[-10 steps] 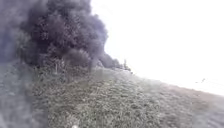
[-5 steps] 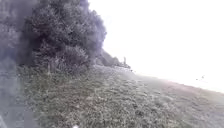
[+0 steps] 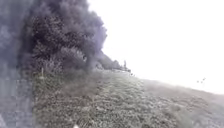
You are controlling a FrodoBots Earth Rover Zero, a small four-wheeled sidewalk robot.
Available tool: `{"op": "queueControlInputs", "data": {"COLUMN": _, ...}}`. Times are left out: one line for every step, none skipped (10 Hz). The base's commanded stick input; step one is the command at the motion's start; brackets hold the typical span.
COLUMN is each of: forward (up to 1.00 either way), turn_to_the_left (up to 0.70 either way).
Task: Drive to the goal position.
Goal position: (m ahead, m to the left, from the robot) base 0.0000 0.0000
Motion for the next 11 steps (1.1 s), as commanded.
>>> {"op": "queueControlInputs", "data": {"forward": 0.6, "turn_to_the_left": -0.15}}
{"op": "queueControlInputs", "data": {"forward": 0.6, "turn_to_the_left": -0.15}}
{"op": "queueControlInputs", "data": {"forward": 0.6, "turn_to_the_left": -0.15}}
{"op": "queueControlInputs", "data": {"forward": 0.6, "turn_to_the_left": -0.15}}
{"op": "queueControlInputs", "data": {"forward": 0.6, "turn_to_the_left": -0.15}}
{"op": "queueControlInputs", "data": {"forward": 0.36, "turn_to_the_left": -0.33}}
{"op": "queueControlInputs", "data": {"forward": 0.08, "turn_to_the_left": -0.54}}
{"op": "queueControlInputs", "data": {"forward": 0.0, "turn_to_the_left": -0.6}}
{"op": "queueControlInputs", "data": {"forward": 0.0, "turn_to_the_left": -0.6}}
{"op": "queueControlInputs", "data": {"forward": 0.0, "turn_to_the_left": -0.6}}
{"op": "queueControlInputs", "data": {"forward": 0.0, "turn_to_the_left": -0.6}}
